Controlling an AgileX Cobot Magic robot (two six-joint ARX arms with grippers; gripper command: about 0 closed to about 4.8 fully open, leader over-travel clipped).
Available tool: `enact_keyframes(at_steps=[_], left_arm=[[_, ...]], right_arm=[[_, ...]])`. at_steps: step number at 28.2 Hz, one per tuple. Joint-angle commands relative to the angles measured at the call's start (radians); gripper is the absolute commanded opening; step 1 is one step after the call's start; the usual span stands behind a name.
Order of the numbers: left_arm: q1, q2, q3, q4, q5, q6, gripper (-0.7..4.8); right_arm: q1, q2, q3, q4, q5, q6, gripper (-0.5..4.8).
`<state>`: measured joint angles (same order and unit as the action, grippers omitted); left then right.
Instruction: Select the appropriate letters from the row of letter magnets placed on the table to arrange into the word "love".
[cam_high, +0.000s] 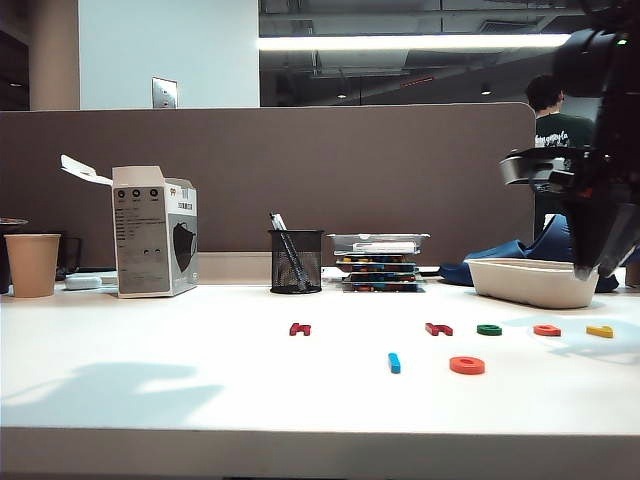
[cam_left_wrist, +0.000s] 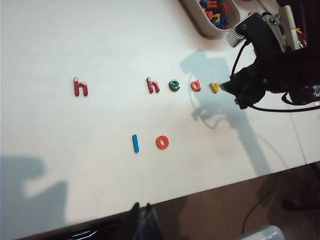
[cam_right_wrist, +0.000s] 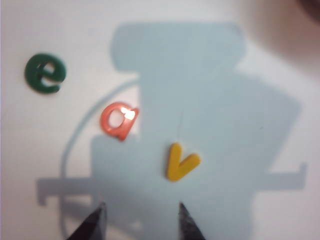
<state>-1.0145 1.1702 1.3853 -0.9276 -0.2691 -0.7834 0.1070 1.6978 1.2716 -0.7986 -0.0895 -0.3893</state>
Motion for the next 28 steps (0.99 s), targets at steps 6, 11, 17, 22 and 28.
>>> enact_keyframes(at_steps=[6,11,17,22,28], left_arm=[[-0.002,-0.003,0.003,0.008,-0.004,-0.002,-0.05],[-0.002,-0.003,0.003,0.008,-0.003,-0.002,-0.05],[-0.002,-0.003,0.002,0.008,-0.003,-0.002,-0.05],[-0.002,-0.002,0.003,0.008,-0.003,-0.002,-0.05],[-0.002,-0.002,0.003,0.008,-0.003,-0.002,-0.05]], right_arm=[[-0.034,0.068,0.003,0.082,-0.048,-0.056,1.48],[-0.035,0.109,0.003,0.1,-0.043,-0.058,1.48],[-0.035,0.132,0.003,0.106,-0.042,-0.06,1.48],[-0.047,0.145,0.003,0.123,-0.041,-0.061,1.48],[-0.051,0.166,0.003,0.126,-0.044,-0.061,1.48]])
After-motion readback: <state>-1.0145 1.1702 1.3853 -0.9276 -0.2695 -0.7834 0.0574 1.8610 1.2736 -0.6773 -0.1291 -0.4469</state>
